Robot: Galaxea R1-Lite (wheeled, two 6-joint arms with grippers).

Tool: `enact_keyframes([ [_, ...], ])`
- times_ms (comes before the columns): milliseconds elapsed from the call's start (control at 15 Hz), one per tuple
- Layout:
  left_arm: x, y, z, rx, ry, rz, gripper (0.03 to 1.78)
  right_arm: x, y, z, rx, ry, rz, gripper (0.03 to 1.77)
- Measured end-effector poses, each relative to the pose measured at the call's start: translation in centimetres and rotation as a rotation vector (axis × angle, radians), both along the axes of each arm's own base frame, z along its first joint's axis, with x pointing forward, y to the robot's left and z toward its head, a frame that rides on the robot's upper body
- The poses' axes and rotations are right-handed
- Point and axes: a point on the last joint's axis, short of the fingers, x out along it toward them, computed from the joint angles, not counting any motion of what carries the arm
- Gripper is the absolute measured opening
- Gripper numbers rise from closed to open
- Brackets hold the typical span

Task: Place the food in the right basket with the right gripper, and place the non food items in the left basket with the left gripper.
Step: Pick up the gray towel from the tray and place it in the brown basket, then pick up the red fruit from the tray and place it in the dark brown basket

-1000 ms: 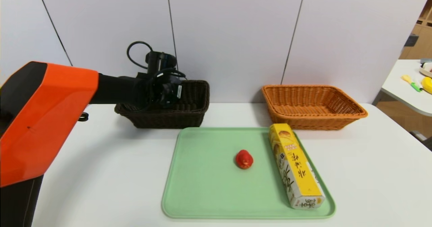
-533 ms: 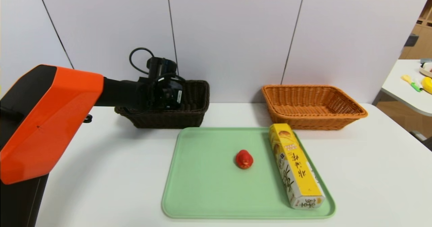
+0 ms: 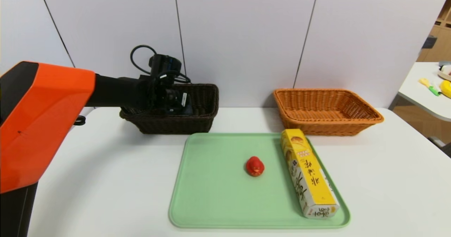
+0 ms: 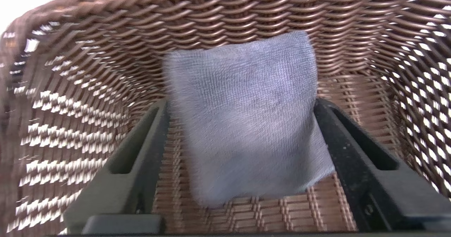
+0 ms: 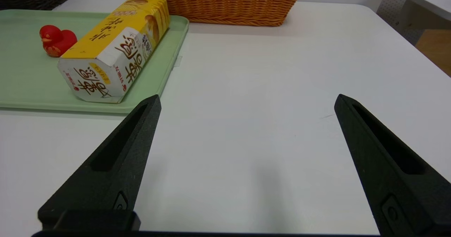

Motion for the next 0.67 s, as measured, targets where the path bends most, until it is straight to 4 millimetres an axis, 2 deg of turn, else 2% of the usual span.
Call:
enact_keyframes([
  [400, -3.3, 0.2, 3.9, -0.026, 0.012, -0.082, 1.59, 0.0, 0.0, 0.0, 0.000, 0.000, 0.000, 1.70],
  [667, -7.1, -1.9, 6.4, -0.024, 0.029, -0.164, 1.64, 0.0, 0.0, 0.0, 0.000, 0.000, 0.000, 1.70],
])
